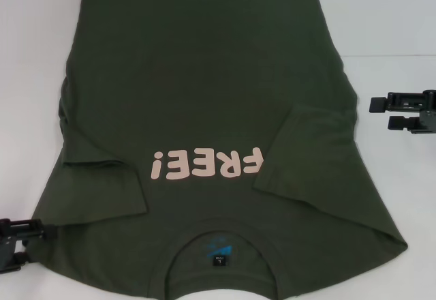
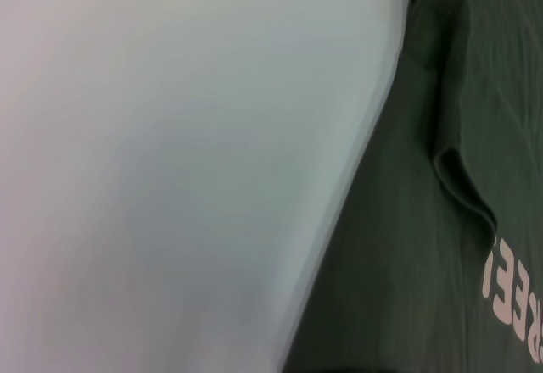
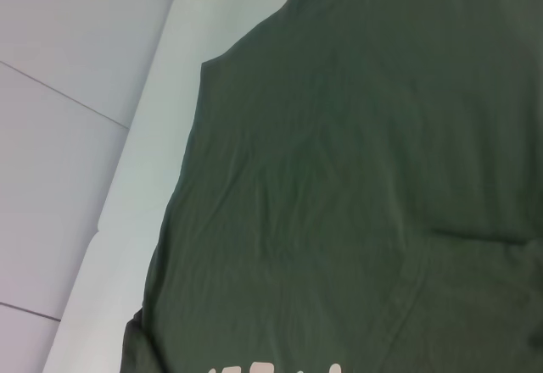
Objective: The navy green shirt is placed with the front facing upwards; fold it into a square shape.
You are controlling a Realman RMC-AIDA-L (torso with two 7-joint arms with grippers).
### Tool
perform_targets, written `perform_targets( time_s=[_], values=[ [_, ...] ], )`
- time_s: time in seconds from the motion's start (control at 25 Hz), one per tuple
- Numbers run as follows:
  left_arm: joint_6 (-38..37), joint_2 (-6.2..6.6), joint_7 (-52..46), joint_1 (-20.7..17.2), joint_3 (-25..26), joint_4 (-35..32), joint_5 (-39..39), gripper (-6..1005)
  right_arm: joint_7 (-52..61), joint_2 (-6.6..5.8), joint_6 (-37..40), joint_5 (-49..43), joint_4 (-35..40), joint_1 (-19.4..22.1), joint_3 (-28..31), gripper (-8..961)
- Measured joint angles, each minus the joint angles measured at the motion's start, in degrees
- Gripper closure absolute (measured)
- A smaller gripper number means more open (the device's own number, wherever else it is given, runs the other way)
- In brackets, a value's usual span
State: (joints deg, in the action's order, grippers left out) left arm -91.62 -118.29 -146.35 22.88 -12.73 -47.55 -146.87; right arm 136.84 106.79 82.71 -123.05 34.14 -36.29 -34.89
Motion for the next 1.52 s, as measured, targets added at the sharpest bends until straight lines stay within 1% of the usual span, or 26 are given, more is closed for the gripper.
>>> perform_targets(
  time_s=[0.2, 0.48, 0.68, 1.08, 1.32, 1.52],
  values=[
    [1.7, 0.12, 0.0, 0.5, 0.1, 0.9, 0.4, 394, 0.0, 0.0, 0.0, 0.0, -0.1, 0.2, 0.4, 85],
    [4.5, -0.05, -0.1, 0.5, 0.5, 1.4, 2.3, 394, 0.0, 0.0, 0.2, 0.0, 0.0, 0.2, 0.8, 85],
    [4.7, -0.02, 0.0, 0.6, 0.1, 1.7, 3.2, 390, 0.0, 0.0, 0.2, 0.0, 0.0, 0.2, 0.9, 85],
    [4.3, 0.03, 2.3, 0.6, 0.0, 1.4, 3.4, 518, 0.0, -0.11, 0.2, 0.0, 0.1, 0.4, 1.8, 85],
    [4.4, 0.12, 2.4, 0.7, -0.2, 1.3, 3.4, 747, 0.0, -0.24, 0.8, 0.0, 0.1, 0.5, 2.1, 86],
    [3.2, 0.29, 4.1, 1.5, -0.3, 1.2, 3.4, 870, -0.8, -0.66, 2.4, -0.6, 0.1, 0.9, 1.7, 86]
  ],
)
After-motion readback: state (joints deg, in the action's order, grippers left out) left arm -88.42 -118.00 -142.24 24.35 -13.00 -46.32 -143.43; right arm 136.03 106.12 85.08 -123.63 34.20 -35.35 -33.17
